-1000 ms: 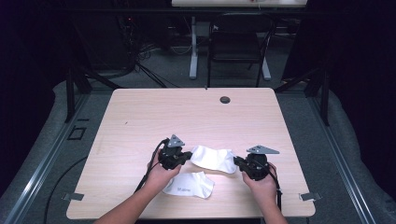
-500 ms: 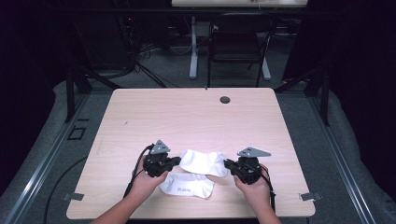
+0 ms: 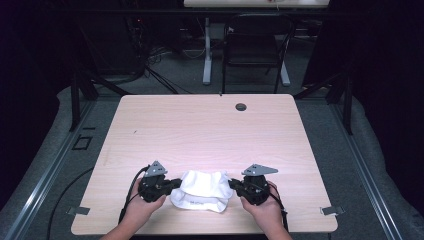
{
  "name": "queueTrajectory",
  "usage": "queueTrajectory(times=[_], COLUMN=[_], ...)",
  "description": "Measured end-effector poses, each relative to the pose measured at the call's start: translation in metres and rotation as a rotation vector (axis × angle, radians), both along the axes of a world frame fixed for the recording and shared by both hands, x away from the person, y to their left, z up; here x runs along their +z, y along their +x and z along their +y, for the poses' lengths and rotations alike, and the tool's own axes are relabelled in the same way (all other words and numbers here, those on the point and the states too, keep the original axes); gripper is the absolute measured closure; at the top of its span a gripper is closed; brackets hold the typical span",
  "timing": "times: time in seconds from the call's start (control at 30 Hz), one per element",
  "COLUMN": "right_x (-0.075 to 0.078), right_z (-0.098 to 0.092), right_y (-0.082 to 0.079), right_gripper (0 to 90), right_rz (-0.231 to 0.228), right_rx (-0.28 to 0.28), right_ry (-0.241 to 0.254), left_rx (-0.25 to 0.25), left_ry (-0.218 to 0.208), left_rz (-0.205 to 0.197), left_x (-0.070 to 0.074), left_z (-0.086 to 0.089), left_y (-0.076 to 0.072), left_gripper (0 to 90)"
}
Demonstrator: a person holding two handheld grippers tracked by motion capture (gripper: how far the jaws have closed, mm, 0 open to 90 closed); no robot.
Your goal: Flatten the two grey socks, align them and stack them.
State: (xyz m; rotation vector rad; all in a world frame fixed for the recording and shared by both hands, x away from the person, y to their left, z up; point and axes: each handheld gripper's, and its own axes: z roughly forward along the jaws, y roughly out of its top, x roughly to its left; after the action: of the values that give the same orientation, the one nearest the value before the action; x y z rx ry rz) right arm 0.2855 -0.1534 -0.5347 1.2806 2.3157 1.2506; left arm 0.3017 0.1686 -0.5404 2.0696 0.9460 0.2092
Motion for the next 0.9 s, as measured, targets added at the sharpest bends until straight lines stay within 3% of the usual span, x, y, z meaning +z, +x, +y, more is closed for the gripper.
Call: queueTrajectory(times=[0.33,0.9], right_x=[-0.001,-0.012], right_z=[0.011,0.017], right_y=[-0.013,-0.017], right_gripper=[86.9,86.9], right_rz=[0.016,0.036], right_rx=[0.042,0.062], right_ry=[-0.022,-0.019], left_rx=[-0.004,-0.005], left_ry=[0.011,0.035], left_rz=[0.005,0.019], left_x=[0.0,-0.011], left_z=[0.005,0.009], left_y=[-0.018,-0.03], left_gripper=[89.2,89.1])
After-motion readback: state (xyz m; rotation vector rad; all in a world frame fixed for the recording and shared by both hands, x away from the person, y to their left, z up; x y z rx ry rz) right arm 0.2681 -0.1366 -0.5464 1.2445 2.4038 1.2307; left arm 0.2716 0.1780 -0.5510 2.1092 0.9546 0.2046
